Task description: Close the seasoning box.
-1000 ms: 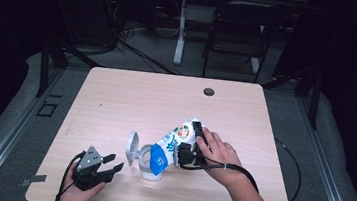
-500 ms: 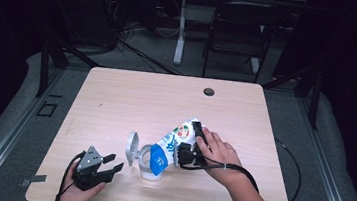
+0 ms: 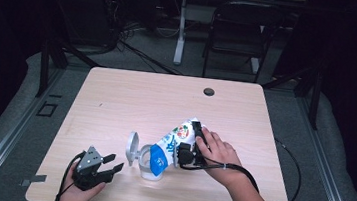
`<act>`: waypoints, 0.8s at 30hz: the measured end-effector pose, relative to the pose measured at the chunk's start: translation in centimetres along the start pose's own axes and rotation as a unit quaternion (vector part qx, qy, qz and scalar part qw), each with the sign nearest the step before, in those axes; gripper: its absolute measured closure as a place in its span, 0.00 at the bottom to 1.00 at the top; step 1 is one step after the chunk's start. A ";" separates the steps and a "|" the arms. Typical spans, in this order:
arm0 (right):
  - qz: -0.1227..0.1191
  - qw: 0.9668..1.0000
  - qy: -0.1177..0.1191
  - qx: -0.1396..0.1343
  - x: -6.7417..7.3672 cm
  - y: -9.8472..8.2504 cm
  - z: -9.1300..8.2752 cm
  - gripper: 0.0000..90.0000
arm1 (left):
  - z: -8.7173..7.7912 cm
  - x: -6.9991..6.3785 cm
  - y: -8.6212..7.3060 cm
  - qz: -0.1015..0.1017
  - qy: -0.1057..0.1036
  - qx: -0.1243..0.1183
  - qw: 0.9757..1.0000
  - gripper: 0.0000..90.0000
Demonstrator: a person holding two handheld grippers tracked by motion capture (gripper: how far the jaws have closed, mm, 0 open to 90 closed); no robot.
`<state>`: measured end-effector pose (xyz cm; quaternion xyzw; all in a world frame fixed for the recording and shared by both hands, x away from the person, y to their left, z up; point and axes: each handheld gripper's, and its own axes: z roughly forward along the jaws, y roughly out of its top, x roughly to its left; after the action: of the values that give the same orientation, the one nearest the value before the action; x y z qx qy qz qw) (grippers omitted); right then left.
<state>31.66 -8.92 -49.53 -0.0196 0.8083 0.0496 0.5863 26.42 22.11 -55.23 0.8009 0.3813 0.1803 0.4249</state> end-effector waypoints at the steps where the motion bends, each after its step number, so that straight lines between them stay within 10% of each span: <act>1: 0.000 1.000 0.000 0.000 0.0 0.0 0.0 0.59 | 0.0 0.0 0.0 0.000 0.000 0.000 1.000 0.60; 24: 0.002 1.000 0.002 -0.003 -0.1 0.0 0.0 0.59 | 0.0 0.0 0.0 0.000 0.000 0.000 1.000 0.60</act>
<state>31.69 -8.92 -49.48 -0.0195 0.8095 0.0532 0.5844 26.43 22.11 -55.24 0.8011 0.3811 0.1803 0.4248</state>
